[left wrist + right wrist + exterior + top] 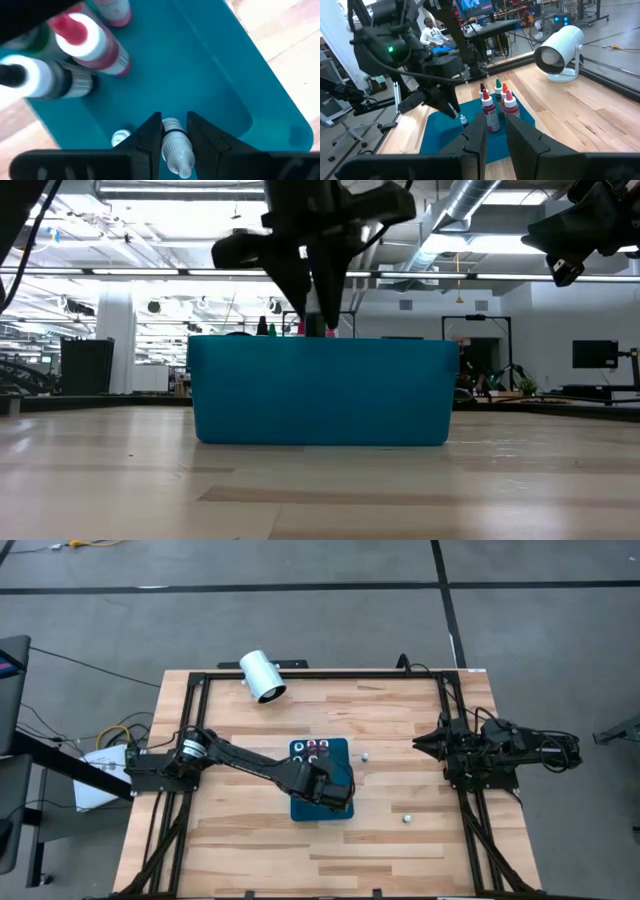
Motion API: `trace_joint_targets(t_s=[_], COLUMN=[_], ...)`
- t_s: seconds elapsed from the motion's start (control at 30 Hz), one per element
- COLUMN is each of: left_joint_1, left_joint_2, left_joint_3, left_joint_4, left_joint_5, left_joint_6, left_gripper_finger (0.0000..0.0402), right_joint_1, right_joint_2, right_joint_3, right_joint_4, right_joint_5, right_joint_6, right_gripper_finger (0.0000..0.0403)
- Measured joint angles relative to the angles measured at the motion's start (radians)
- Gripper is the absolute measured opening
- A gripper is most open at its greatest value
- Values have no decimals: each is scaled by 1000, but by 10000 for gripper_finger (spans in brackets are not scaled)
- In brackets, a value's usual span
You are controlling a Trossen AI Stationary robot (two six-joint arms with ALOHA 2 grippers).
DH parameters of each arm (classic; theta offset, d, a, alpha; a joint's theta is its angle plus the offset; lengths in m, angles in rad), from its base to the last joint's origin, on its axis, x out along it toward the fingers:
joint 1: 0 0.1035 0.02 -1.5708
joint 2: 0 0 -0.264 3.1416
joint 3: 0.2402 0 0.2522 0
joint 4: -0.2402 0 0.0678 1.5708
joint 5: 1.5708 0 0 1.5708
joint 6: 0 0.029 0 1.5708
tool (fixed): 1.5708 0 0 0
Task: Pick & Place food coloring
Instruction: Put the small green food coloring bottle into the blue bin
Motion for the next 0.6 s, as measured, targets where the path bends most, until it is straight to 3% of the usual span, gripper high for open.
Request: trace_joint_targets(t_s=[0.2, 0.6], left_joint_1=[-8, -7], left_joint_2=[0, 14], left_joint_3=[-76, -166], left_joint_4=[110, 157], left_joint_5=[14, 31], left_joint_6=[-27, -79], left_gripper_finger=[73, 73], right_joint_1=[0, 0], right_joint_2=[0, 0], right_joint_3=[0, 0], right_joint_4=[0, 0], right_joint_5=[1, 1], right_joint_6=[0, 0], right_gripper_finger=[60, 60])
